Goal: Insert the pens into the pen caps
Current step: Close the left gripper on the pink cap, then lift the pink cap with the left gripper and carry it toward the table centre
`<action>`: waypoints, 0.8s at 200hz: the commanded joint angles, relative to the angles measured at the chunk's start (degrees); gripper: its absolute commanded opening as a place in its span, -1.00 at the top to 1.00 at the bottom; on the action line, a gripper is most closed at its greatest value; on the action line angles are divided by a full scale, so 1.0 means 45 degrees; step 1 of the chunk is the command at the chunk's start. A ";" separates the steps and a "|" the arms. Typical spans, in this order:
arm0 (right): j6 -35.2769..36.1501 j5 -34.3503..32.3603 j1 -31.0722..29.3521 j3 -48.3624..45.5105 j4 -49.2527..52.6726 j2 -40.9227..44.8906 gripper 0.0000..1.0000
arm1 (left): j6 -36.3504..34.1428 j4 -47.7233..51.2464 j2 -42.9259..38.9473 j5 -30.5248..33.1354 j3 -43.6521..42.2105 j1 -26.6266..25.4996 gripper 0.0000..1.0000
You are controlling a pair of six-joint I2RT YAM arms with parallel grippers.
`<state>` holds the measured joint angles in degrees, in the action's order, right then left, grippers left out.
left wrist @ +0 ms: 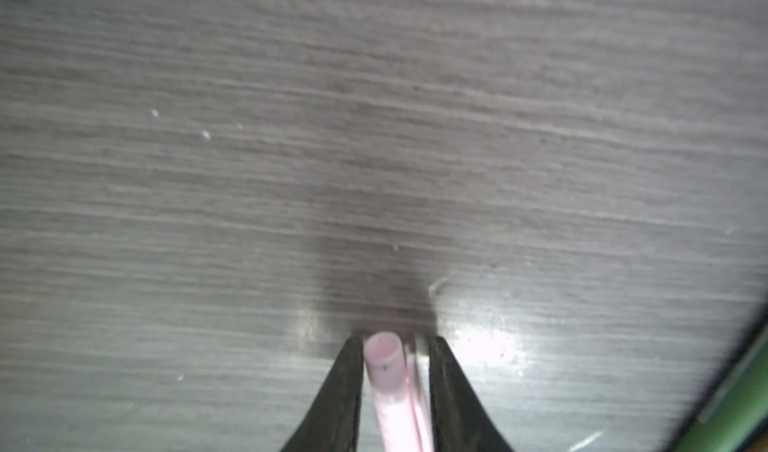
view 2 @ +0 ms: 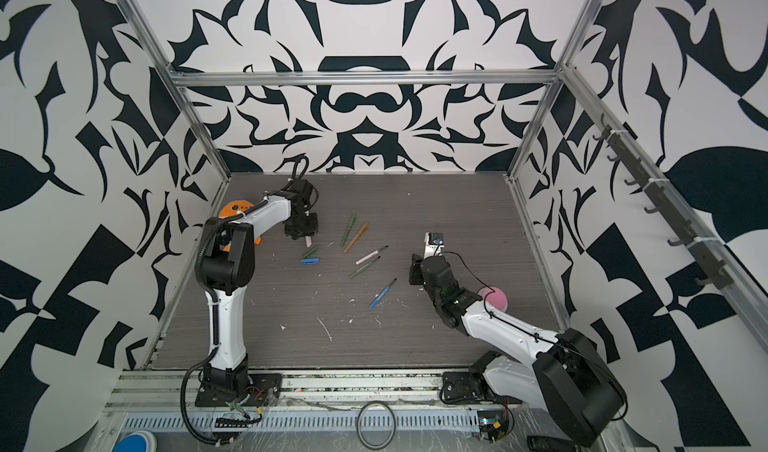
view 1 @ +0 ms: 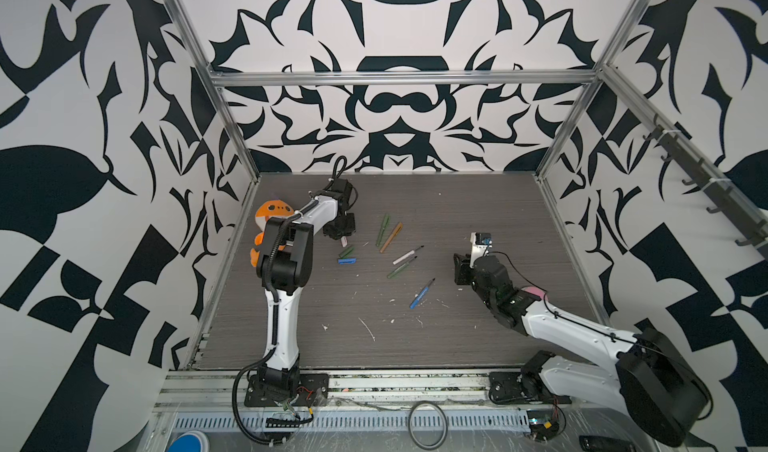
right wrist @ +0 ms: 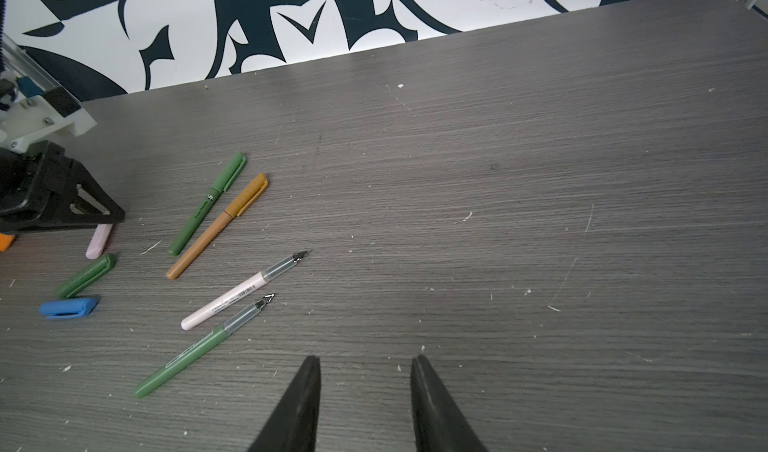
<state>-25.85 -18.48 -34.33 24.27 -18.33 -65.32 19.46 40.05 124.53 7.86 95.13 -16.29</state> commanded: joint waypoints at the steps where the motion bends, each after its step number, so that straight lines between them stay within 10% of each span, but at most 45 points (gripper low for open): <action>1: -0.0080 0.0005 0.0030 0.0485 -0.0488 0.0065 0.22 | -0.0616 0.1046 0.0302 0.0558 0.0169 -0.0406 0.41; 160: -0.0096 0.0125 0.0021 0.0505 -0.0459 0.0094 0.27 | -0.1940 0.1470 -0.0527 0.1713 0.0219 -0.1510 0.55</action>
<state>-25.87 -18.06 -34.33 24.27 -18.33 -65.32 11.92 43.53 124.49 14.00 95.13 -21.98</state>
